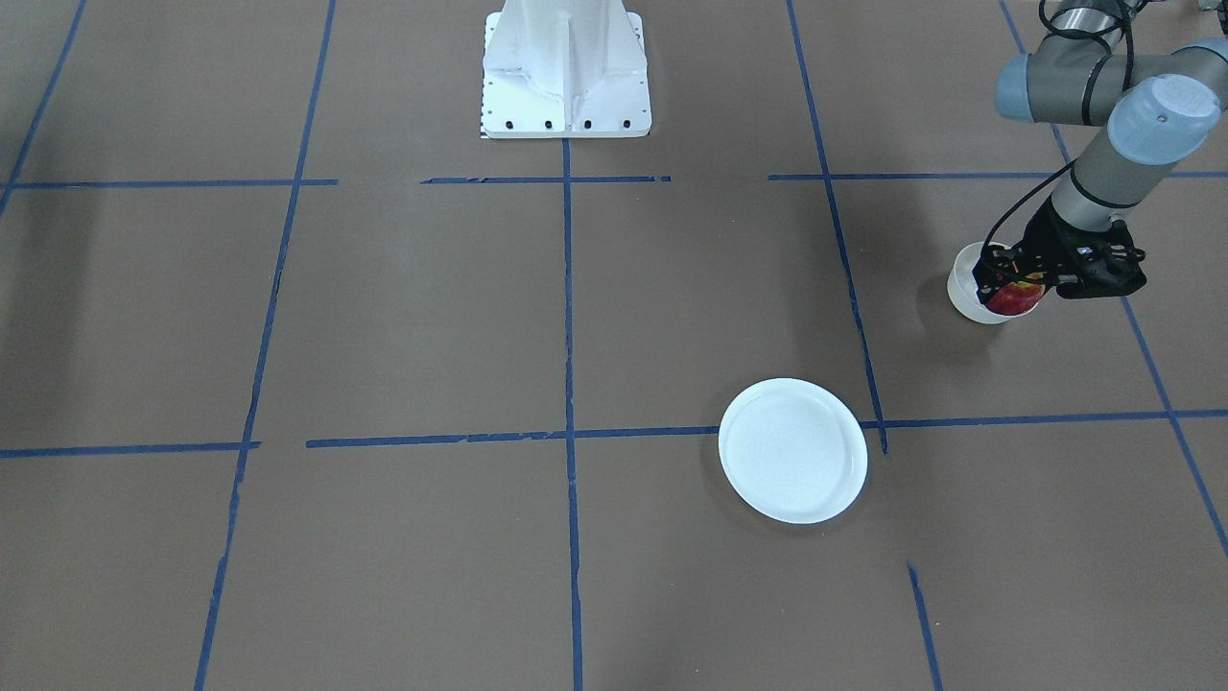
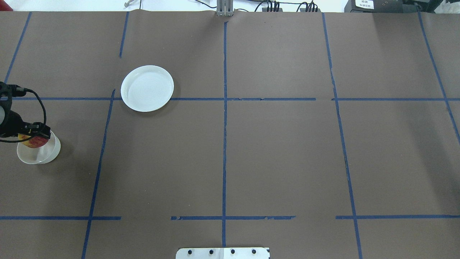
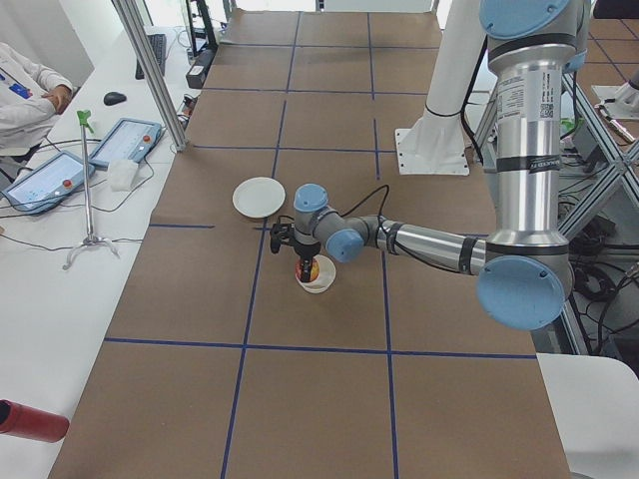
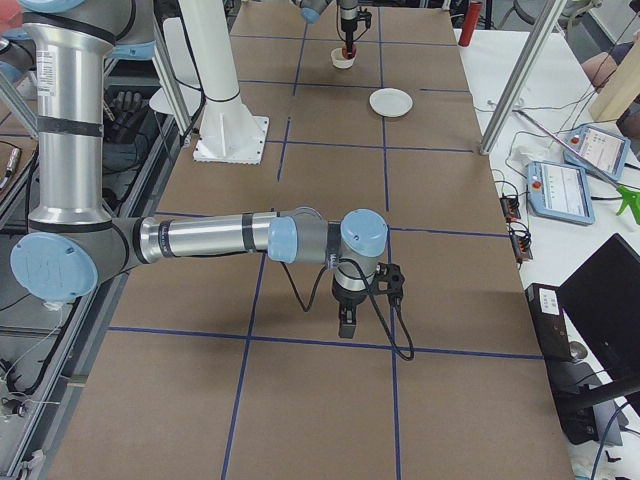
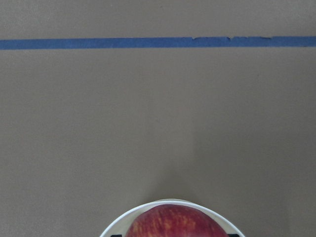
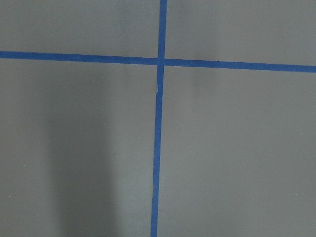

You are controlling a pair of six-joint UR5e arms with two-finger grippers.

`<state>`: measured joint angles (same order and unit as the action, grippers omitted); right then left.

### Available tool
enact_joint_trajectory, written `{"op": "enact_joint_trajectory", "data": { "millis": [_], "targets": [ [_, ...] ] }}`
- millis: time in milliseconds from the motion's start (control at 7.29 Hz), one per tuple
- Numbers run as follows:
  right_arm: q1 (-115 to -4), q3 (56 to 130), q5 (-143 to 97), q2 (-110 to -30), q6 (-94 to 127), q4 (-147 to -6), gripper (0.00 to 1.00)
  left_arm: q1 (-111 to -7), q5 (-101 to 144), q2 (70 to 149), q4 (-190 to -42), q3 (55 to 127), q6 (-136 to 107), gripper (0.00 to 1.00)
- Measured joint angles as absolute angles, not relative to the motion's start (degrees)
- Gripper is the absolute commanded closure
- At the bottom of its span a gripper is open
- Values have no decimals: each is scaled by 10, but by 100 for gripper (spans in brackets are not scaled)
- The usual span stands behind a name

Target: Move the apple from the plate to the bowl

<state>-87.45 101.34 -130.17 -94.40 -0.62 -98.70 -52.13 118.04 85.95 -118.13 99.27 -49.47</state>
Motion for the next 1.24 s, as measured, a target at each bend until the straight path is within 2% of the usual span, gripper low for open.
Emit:
{"op": "enact_joint_trajectory", "data": {
  "millis": [412,686,961,1235],
  "targets": [
    [-875,1013,-1302,-944,-6,-987,0,-525,1227,858,-1178,1007,-498,0],
    [-875,1013,-1302,-944,-6,-987,0,-569,1246,846,-1168,1044,-478,1],
    [-875,1013,-1302,-944,-6,-987,0,-685,1250,839,-1136,1041,-337,1],
    [-875,1013,-1302,-944,-6,-987,0,-822,1252,850,-1081,993,-150,1]
  ]
}}
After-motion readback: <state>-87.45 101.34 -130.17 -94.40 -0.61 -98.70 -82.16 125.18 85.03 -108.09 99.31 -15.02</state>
